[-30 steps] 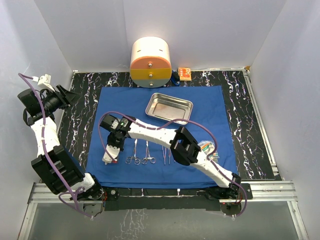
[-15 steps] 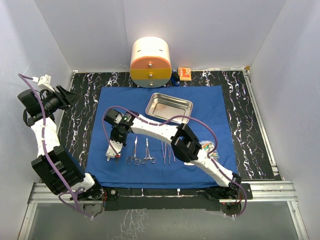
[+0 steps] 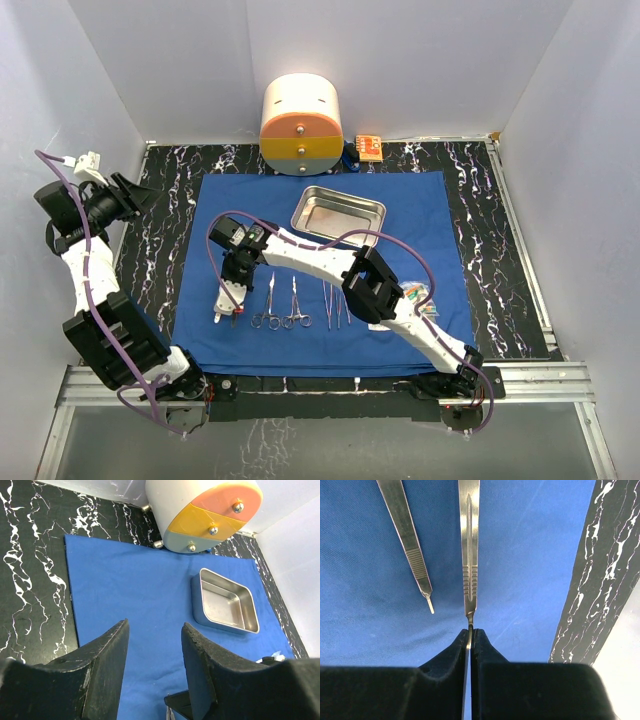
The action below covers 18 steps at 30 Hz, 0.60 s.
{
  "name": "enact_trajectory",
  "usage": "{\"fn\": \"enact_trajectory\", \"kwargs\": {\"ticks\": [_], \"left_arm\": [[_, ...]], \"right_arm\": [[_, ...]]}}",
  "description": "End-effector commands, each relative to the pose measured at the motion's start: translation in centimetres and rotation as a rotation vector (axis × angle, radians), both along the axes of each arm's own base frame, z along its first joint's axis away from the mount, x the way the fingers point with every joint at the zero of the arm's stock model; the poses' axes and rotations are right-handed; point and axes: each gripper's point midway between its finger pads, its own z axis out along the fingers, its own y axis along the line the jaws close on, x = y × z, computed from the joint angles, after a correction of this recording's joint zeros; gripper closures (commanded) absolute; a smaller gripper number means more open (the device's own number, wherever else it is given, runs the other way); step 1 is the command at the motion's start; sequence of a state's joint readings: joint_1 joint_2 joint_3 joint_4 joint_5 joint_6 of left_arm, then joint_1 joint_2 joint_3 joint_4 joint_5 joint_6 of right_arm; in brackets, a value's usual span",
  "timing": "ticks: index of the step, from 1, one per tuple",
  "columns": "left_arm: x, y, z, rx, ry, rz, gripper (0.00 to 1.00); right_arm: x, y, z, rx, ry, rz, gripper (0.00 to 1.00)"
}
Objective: Open and lay out the surgical kit
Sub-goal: Place the medical item in the surgical kit.
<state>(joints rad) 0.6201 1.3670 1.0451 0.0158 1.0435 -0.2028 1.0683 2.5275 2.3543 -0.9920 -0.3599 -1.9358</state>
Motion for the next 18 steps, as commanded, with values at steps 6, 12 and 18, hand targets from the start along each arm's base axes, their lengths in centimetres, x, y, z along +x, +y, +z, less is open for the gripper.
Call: {"fn": "enact_trajectory", "kwargs": {"ticks": [6, 12, 18], "left_arm": [[-0.7, -0.3, 1.1, 0.012, -0.046, -0.015, 0.56], [-0.8, -0.2, 1.0, 0.014, -0.049, -0.011, 0.56], [-0.8, -0.2, 1.0, 0.012, -0.049, -0.010, 0.56]], "right_arm": [[-1.2, 0.1, -0.1, 0.009, -0.046, 0.193, 1.00], [-1.3, -0.5, -0.8, -0.017, -0.045, 0.202, 1.00], [-0.9, -0.3, -1.2, -0.009, -0.049, 0.195, 1.00]]}}
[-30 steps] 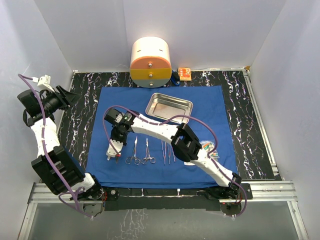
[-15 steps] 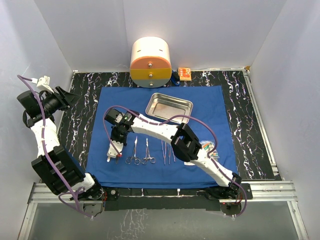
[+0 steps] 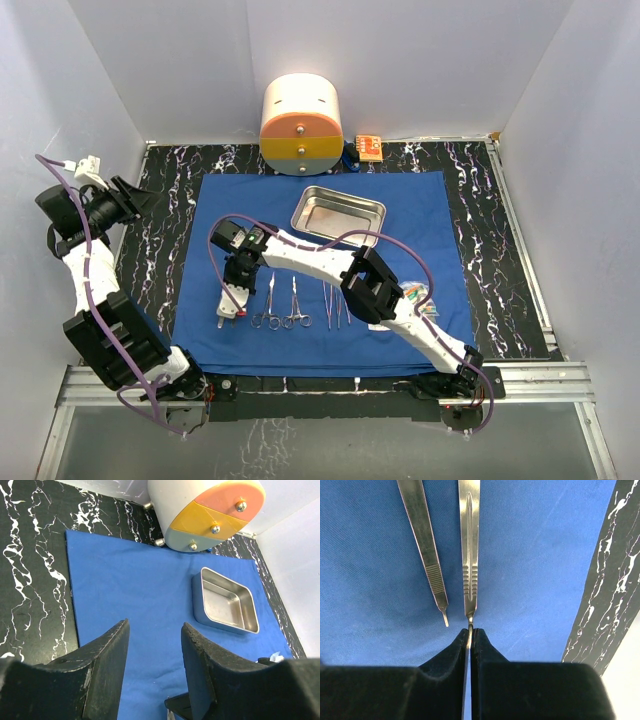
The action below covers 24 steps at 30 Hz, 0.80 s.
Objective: Open and lay out the surgical kit
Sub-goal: Place the medical item in the surgical kit.
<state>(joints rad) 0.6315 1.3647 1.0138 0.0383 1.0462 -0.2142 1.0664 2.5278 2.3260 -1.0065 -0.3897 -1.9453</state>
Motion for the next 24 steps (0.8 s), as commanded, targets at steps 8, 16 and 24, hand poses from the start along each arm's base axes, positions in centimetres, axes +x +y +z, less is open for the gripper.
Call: {"fn": "enact_trajectory", "kwargs": {"ticks": [8, 16, 24], "left_arm": [[-0.5, -0.4, 1.7, 0.026, -0.060, -0.022, 0.56], [-0.5, -0.4, 1.5, 0.021, -0.057, -0.025, 0.56], [-0.6, -0.4, 1.5, 0.018, -0.057, -0.028, 0.56]], "right_arm": [[0.4, 0.6, -0.5, 0.027, -0.102, 0.171, 0.96], [0.8, 1.2, -0.7, 0.053, -0.111, 0.166, 0.90], [1.1, 1.6, -0.7, 0.067, -0.120, 0.157, 0.85]]}}
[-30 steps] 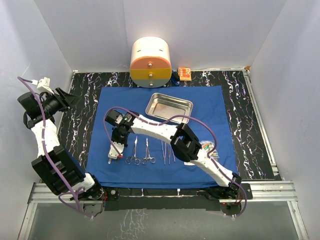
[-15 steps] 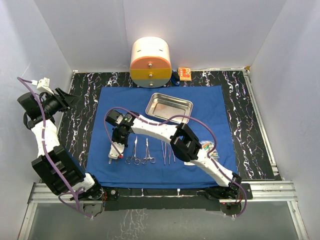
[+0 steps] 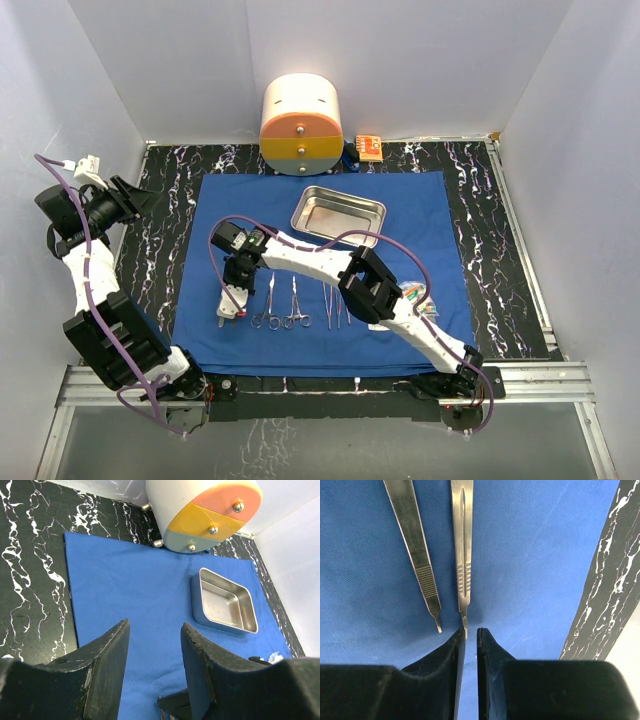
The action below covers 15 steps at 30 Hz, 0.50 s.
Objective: Open and lay out the surgical kit
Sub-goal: Place the medical item in the surgical kit.
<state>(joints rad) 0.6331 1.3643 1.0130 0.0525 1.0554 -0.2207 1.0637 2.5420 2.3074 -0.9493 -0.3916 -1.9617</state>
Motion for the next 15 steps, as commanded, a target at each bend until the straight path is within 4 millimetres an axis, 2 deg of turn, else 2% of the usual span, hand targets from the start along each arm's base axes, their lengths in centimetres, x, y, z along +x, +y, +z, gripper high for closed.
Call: {"fn": "enact_trajectory", "kwargs": {"ticks": [1, 10, 15], "left_arm": [[-0.6, -0.4, 1.3, 0.020, -0.047, -0.023, 0.56], [-0.6, -0.3, 1.1, 0.016, -0.042, -0.018, 0.56], [-0.3, 0.2, 0.8, 0.024, -0.024, 0.007, 0.55]], "right_arm": [[0.7, 0.9, 0.0, 0.039, -0.104, 0.143, 0.85], [0.9, 1.0, 1.2, 0.057, -0.100, 0.105, 0.84], [1.3, 0.9, 4.3, 0.098, -0.075, 0.044, 0.83]]}}
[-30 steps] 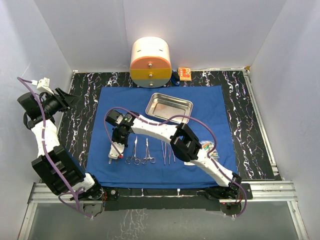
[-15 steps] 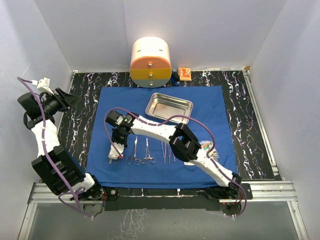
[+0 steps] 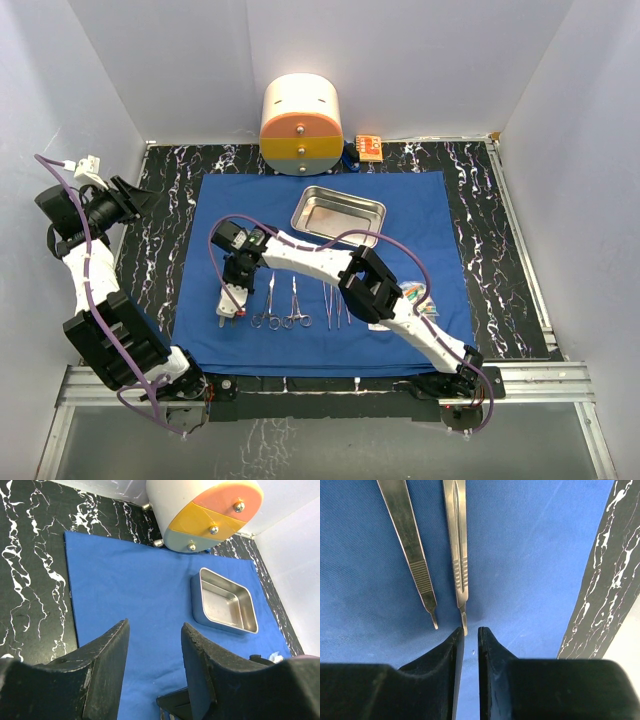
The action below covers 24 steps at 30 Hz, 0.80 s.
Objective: Open and lay out the surgical kit
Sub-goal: Place the medical item in the surgical kit.
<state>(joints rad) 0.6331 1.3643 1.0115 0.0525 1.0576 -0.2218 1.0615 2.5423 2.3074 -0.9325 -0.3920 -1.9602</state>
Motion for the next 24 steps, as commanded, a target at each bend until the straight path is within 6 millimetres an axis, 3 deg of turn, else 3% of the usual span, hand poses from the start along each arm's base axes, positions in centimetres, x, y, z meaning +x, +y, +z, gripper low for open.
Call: {"fn": "enact_trajectory", "kwargs": {"ticks": [1, 4, 6, 9, 12, 17, 20, 22, 23, 24], "left_arm": [[-0.1, 0.4, 0.8, 0.034, -0.019, 0.020, 0.55], [0.5, 0.7, 0.1, 0.084, 0.016, 0.039, 0.52], [1.4, 0.1, -0.7, 0.160, 0.046, 0.025, 0.49], [2.5, -2.0, -2.3, 0.268, 0.110, -0.012, 0.46], [3.8, -3.7, -2.0, 0.314, 0.091, -0.035, 0.41], [5.7, -5.5, -0.4, 0.437, 0.019, -0.045, 0.34], [6.8, -6.7, 0.5, 0.521, -0.025, -0.047, 0.28], [7.6, -7.0, 1.2, 0.550, -0.047, -0.027, 0.24], [8.0, -6.7, 1.7, 0.551, -0.052, -0.001, 0.21], [8.5, -6.4, 2.3, 0.544, -0.057, 0.033, 0.17]], "right_arm": [[1.1, 0.5, 4.9, 0.091, -0.062, 0.032, 0.83], [1.5, -0.3, 8.2, 0.127, -0.024, -0.046, 0.80], [1.9, -1.1, 10.3, 0.153, 0.015, -0.121, 0.72], [3.3, -2.8, 13.7, 0.205, 0.088, -0.265, 0.64], [5.6, -5.5, 17.2, 0.278, 0.184, -0.454, 0.55], [10.7, -12.3, 22.4, 0.441, 0.329, -0.816, 0.45], [14.0, -17.6, 24.9, 0.578, 0.396, -1.057, 0.36], [16.3, -22.1, 26.5, 0.704, 0.423, -1.230, 0.24], [17.1, -24.3, 27.3, 0.766, 0.429, -1.313, 0.08], [17.7, -26.8, 28.4, 0.836, 0.424, -1.389, 0.03]]}}
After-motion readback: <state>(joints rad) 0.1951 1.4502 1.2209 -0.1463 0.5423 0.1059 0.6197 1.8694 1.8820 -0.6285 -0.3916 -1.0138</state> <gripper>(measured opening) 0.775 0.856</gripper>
